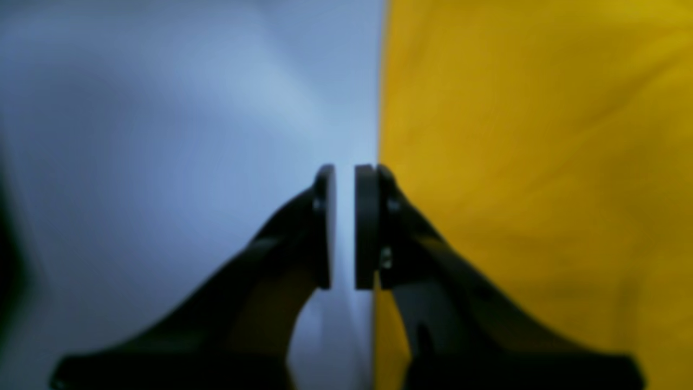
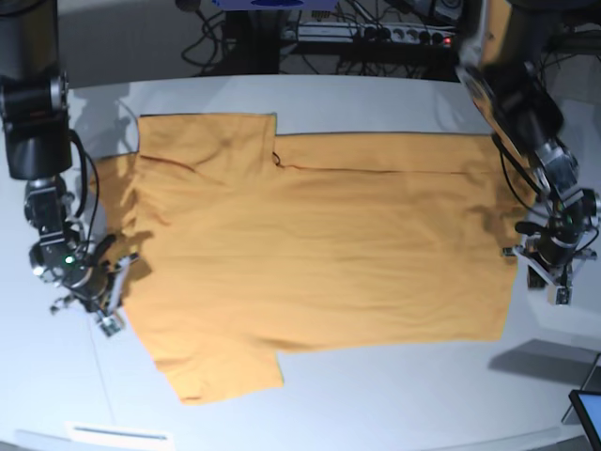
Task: Fold the T-shirt properly
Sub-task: 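Drag the grasped side edges with both grippers to straighten the shirt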
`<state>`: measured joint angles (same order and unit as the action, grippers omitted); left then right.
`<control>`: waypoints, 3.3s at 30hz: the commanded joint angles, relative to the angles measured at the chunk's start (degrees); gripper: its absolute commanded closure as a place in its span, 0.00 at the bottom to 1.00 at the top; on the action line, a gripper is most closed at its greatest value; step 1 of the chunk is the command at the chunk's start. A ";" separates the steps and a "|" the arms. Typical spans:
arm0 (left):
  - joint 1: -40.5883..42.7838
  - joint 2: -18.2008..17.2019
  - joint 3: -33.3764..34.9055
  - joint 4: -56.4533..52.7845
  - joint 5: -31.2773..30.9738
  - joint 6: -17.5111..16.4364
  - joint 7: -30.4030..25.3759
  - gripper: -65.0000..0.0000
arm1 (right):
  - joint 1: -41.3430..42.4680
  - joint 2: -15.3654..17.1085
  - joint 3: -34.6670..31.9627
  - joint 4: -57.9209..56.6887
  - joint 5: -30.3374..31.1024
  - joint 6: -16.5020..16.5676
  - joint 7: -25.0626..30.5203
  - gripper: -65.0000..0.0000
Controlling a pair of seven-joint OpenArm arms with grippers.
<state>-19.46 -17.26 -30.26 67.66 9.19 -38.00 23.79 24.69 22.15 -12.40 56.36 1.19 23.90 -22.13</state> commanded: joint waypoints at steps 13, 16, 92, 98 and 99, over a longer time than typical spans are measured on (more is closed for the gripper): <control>8.96 1.83 -0.11 10.10 -0.53 0.15 -3.35 0.99 | -9.52 -3.91 3.39 28.35 0.26 -0.38 -15.19 1.00; 9.93 2.35 -0.02 9.75 -0.53 1.29 -3.35 0.99 | -12.34 -6.72 5.06 30.02 0.26 -0.30 -15.89 1.00; 13.79 8.07 10.17 23.73 -0.09 3.84 3.59 0.99 | -22.18 -9.80 24.23 42.32 0.00 6.91 -20.38 1.00; 10.72 7.81 10.00 19.68 1.40 3.84 3.68 0.87 | -15.94 -6.20 25.46 36.35 0.17 7.79 -24.16 1.00; 10.10 7.54 10.09 18.89 2.81 3.84 3.68 0.86 | -14.53 -5.58 25.46 34.59 0.17 9.02 -24.24 1.00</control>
<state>-8.25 -8.91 -20.14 85.82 12.19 -34.54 28.69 9.39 16.03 12.84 90.08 1.21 33.06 -47.24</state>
